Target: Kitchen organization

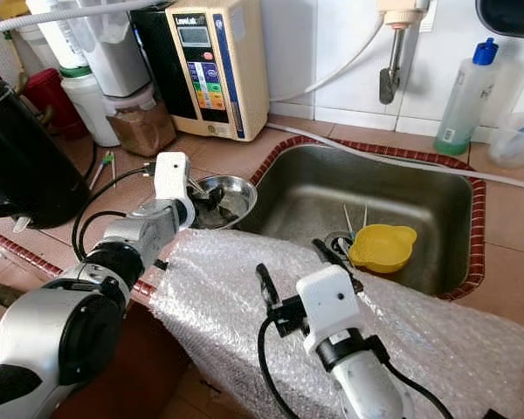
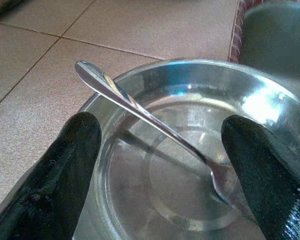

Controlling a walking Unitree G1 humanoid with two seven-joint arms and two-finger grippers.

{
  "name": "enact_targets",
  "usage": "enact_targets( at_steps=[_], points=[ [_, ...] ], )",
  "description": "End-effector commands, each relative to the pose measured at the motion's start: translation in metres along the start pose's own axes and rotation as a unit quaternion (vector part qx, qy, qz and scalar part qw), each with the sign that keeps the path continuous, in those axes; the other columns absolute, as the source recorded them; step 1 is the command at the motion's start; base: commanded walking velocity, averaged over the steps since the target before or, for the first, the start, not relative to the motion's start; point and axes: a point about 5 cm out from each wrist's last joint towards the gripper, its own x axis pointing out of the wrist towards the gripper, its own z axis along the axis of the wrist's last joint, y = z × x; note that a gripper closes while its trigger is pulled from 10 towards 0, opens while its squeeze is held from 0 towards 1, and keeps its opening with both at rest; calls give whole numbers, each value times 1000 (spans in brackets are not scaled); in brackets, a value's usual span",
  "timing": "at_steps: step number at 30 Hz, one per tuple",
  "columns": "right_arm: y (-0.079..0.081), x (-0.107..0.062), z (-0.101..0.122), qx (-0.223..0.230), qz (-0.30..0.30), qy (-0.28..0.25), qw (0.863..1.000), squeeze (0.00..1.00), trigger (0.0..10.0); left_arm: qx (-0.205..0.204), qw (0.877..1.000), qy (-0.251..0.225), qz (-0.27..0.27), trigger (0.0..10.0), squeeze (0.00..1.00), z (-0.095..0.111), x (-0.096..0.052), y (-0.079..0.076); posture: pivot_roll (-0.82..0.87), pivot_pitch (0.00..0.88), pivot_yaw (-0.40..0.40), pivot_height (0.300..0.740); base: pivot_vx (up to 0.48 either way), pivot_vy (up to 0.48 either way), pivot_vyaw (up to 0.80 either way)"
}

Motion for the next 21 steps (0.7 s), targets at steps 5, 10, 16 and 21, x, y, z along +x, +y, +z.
enact_targets(
  at_steps=[5,10,16,21],
  points=[
    [5,2,5,-2,19,-5,1000,373,10000,20,999,31,4,10000,0,-19,0,-3,-121,5,164,740,0,0,0],
    [7,2,4,-5,23,1,1000,361,10000,11,998,60,-12,10000,0,-35,1,-17,-127,7,169,740,0,0,0],
    [8,2,2,-5,22,5,1000,365,10000,14,998,66,6,10000,0,-42,1,-18,-132,9,175,740,0,0,0],
    [9,2,1,-6,21,8,1000,361,10000,29,997,60,30,10000,0,-42,0,-7,-133,9,176,740,0,0,0]
  ],
)
